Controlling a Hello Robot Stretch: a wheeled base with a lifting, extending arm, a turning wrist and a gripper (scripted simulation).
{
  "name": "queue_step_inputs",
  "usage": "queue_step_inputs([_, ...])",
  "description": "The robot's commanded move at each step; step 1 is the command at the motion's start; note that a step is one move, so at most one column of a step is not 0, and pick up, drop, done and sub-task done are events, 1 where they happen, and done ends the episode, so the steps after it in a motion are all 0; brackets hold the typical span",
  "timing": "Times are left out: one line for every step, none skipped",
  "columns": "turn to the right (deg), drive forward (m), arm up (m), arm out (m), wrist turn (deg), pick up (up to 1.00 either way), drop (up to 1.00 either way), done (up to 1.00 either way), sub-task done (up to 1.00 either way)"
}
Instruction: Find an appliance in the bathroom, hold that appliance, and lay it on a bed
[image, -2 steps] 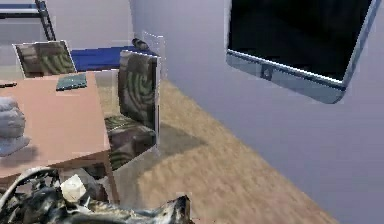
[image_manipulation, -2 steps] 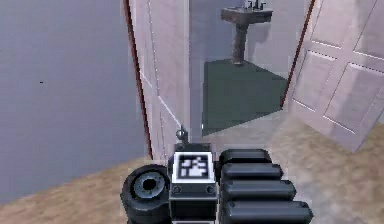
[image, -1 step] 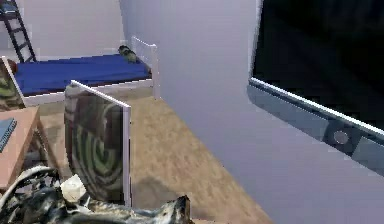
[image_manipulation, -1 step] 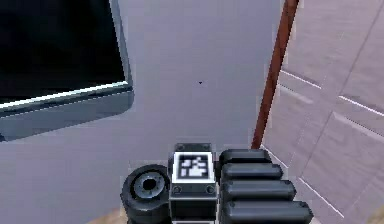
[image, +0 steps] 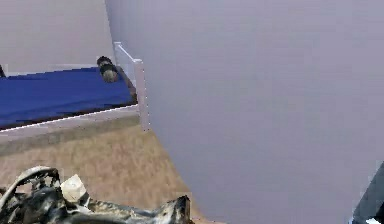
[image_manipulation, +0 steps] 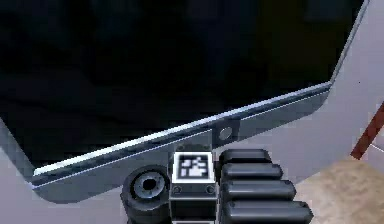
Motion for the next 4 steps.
queue_step_inputs([-45.0, 0.0, 0.0, 0.0, 0.0, 0.0, 0.0, 0.0, 0.0])
queue_step_inputs([-6.0, 0.0, 0.0, 0.0, 0.0, 0.0, 0.0, 0.0, 0.0])
queue_step_inputs([0.0, 0.3, 0.0, 0.0, 0.0, 0.0, 0.0, 0.0, 0.0])
queue_step_inputs([6.0, 0.0, 0.0, 0.0, 0.0, 0.0, 0.0, 0.0, 0.0])
